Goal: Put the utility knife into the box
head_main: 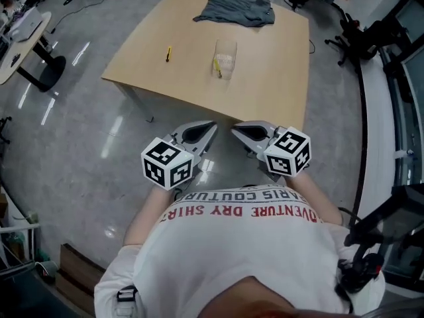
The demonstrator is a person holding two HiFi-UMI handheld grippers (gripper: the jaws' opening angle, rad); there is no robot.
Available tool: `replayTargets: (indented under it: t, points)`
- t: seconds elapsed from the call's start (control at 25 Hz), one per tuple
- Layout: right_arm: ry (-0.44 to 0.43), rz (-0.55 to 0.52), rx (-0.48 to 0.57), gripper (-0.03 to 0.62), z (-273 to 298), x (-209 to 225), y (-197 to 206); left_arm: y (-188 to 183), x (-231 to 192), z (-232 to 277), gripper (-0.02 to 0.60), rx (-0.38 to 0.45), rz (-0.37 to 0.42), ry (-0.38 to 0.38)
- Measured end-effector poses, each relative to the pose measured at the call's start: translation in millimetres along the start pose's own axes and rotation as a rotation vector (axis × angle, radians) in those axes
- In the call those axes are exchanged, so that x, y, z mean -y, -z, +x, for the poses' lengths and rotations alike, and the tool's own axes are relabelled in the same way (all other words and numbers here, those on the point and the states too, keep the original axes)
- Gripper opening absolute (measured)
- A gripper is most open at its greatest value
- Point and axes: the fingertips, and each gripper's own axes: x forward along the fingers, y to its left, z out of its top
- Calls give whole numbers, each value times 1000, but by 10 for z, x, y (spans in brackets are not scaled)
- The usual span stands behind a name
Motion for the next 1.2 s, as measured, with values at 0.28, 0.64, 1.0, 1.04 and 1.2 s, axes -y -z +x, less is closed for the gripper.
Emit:
replayTargets:
  t: [0.28,0.64,1.0,1.04,1.2]
  points:
    - [-93,-42,-35,2,-365,-873,466,597,749,-518,2,6,-22,-42]
    - [-62,-23,15,2,-2106,-1762,2068,2036,2900,-342,2,-62,0,-12]
    - [-22,-26,8,2,-4167,-3299,3054,2646,5493,-846,2,-94,45,4]
    - [-21,-30,25,2,-4269,-3413,3023,2608,5613,-927,2,-86,49,-8]
    - [-18,-40,63,2,-4363,-3549,2903,2483,5724,-1037,2,-67,55,-31]
